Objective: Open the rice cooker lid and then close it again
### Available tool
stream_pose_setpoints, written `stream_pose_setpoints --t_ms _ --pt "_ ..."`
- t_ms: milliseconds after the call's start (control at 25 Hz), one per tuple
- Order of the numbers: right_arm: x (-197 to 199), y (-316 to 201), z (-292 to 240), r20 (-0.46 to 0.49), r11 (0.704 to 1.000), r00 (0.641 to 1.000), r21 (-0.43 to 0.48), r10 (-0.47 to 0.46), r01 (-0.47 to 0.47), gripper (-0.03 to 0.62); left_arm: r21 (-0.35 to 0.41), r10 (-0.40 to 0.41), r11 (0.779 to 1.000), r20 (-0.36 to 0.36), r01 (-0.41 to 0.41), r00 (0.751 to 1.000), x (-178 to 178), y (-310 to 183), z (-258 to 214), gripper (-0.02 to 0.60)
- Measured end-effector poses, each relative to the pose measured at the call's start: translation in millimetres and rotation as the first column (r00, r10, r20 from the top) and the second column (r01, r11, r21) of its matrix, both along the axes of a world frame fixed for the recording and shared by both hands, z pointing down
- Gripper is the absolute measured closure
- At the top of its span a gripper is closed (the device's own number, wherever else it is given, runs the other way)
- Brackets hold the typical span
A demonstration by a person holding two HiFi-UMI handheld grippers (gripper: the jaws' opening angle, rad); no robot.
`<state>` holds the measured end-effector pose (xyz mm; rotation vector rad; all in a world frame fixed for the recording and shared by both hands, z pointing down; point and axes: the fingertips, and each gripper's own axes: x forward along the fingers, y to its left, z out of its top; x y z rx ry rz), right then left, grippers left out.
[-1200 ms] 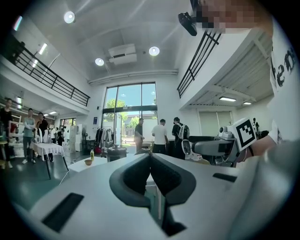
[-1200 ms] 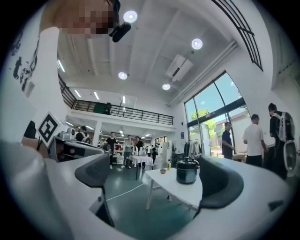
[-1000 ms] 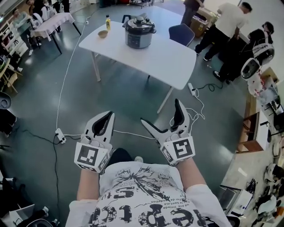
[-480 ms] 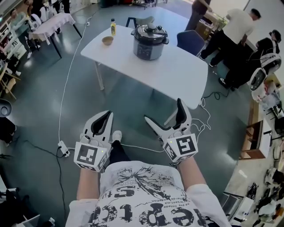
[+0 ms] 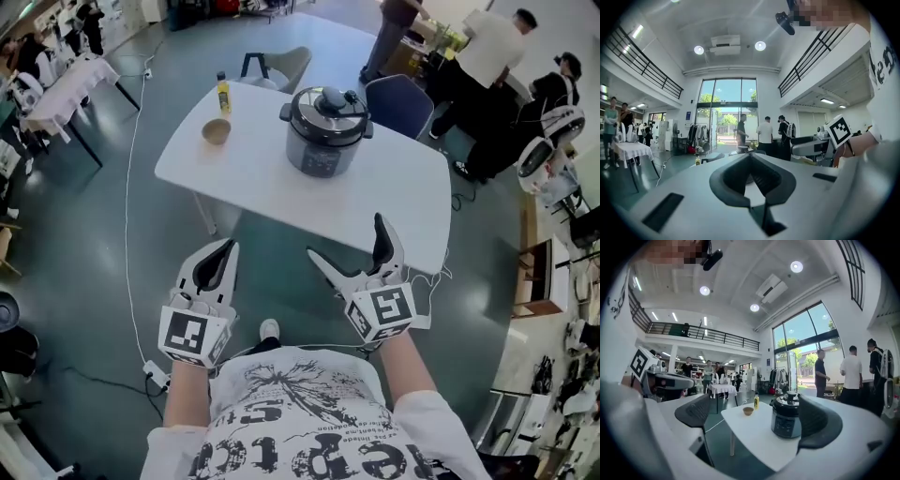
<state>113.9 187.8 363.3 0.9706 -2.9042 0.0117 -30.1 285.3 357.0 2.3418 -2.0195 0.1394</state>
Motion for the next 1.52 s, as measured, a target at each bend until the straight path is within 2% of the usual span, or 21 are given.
stream_pose_setpoints --t_ms 120,320,640,880,1080,1320,1440,1520 --pt "-40 -30 6 -0.067 1.000 0.998 -0.023 0.015 -0.016 -0.003 -0.003 0.046 0.999 -0.012 -0.046 0.999 -40 -35 0 0.568" --pt "-81 -84 12 -0.117 0.997 0.991 -0.050 0.056 -0.062 -0.003 0.001 0.111 0.994 -0.014 -0.111 0.994 -80 -92 4 0.568" --pt "-119 -199 21 -0.167 0.993 0.982 -0.056 0.094 -0.105 -0.001 0.014 0.163 0.987 0.000 -0.163 0.987 -108 -205 12 0.568" --pt "-126 -310 27 -0.209 0.980 0.973 -0.148 0.101 -0.133 0.008 -0.007 0.200 0.980 0.020 -0.200 0.980 -121 -315 6 0.568" --pt "-138 -400 40 -0.342 0.968 0.937 -0.205 0.067 -0.144 0.031 -0.009 0.242 0.970 0.039 -0.242 0.969 -122 -405 3 0.568" --pt "-155 -466 64 -0.453 0.954 0.892 -0.267 0.000 -0.136 0.029 0.026 0.246 0.969 0.010 -0.246 0.969 -122 -467 1 0.568" --pt "-164 -490 84 -0.500 0.928 0.864 -0.345 -0.055 -0.141 0.031 -0.012 0.254 0.967 0.004 -0.254 0.967 -126 -483 10 0.568" --pt "-167 -501 95 -0.528 0.902 0.845 -0.402 -0.090 -0.155 0.042 -0.005 0.263 0.965 -0.005 -0.263 0.965 -127 -493 10 0.568"
